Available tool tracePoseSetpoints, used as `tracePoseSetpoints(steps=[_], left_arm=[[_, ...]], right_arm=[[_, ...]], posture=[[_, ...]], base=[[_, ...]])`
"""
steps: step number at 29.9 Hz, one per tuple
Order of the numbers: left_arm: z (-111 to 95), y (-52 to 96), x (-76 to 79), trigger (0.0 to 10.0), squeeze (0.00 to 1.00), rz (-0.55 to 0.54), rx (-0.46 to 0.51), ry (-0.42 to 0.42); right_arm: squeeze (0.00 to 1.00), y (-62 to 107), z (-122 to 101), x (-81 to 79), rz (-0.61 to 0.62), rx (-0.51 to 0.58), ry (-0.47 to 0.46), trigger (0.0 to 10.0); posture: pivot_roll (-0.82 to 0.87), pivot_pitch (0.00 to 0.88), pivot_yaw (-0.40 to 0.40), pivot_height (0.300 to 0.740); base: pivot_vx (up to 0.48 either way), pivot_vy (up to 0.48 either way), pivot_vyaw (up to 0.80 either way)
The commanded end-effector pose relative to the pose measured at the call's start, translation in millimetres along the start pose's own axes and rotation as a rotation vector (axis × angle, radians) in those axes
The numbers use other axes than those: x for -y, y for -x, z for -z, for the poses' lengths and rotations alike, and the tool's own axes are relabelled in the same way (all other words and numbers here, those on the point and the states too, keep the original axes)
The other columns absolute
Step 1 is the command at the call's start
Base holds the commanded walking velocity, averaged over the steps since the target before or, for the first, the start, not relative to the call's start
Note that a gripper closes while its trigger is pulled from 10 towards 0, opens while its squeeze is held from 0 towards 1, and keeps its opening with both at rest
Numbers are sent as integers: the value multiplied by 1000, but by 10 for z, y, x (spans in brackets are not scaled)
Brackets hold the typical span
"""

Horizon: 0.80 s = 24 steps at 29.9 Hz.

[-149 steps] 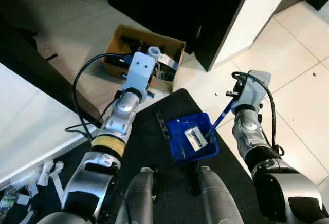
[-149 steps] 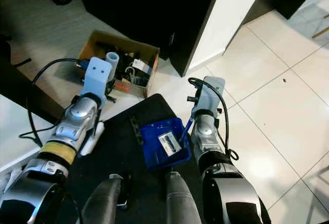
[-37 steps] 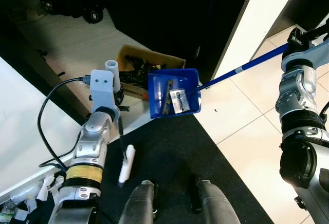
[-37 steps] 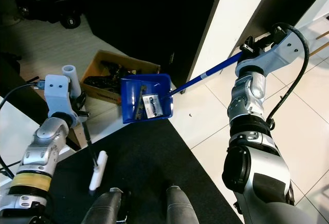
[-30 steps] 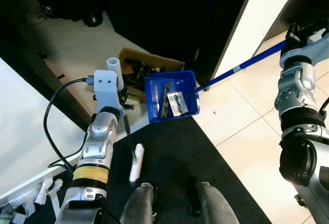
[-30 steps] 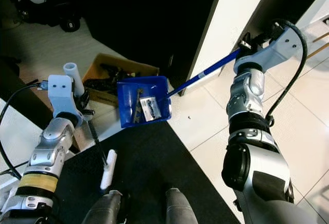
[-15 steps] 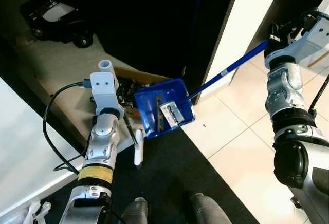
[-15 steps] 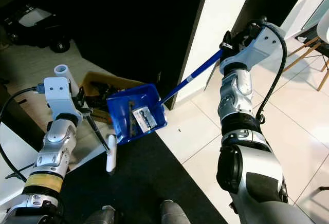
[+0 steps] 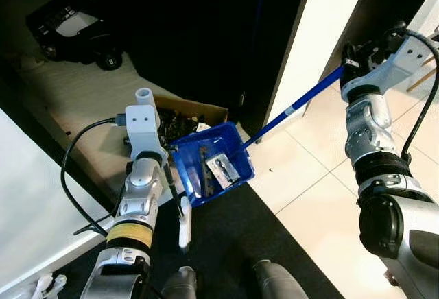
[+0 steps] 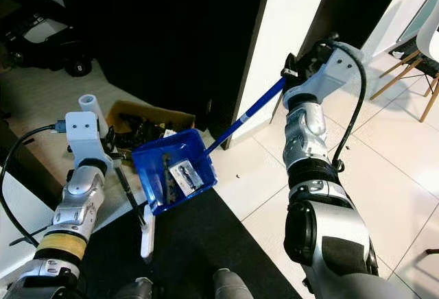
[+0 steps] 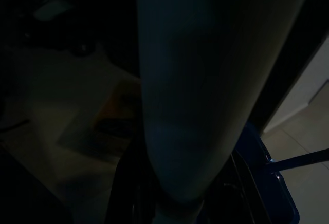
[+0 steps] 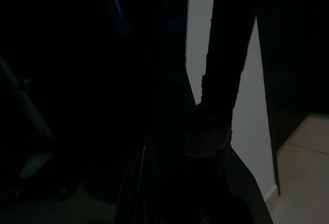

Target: Sweep floor

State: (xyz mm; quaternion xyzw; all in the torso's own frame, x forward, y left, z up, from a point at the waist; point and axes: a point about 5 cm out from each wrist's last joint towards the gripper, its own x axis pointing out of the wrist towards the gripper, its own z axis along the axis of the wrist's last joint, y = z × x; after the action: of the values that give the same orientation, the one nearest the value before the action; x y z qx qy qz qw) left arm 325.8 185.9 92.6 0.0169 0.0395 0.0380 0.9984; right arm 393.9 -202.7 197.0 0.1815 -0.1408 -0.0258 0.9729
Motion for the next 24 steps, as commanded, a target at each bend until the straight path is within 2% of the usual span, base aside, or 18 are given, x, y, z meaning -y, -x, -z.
tracePoseSetpoints(steps=[1, 5, 17, 24], left_arm=[[-56, 3, 76, 10000, 0, 29, 35, -6], [-36, 17, 91, 10000, 0, 49, 34, -35], [-1, 69, 109, 10000, 0, 85, 27, -49], [25, 92, 118, 10000, 0, 86, 20, -50]], right_arm=[[0, -42, -101, -16, 0, 40, -14, 10000], [0, -75, -159, -32, -5, 56, 10, 10000], [0, -107, -222, -18, 5, 67, 33, 10000], [0, -121, -230, -34, -7, 62, 61, 10000]], posture=[[-11, 18, -51, 740], [-10, 31, -50, 740], [-13, 65, -54, 740], [-20, 76, -54, 740]], base=[[0, 0, 0], [0, 0, 0], [0, 0, 0], [262, 0, 0]])
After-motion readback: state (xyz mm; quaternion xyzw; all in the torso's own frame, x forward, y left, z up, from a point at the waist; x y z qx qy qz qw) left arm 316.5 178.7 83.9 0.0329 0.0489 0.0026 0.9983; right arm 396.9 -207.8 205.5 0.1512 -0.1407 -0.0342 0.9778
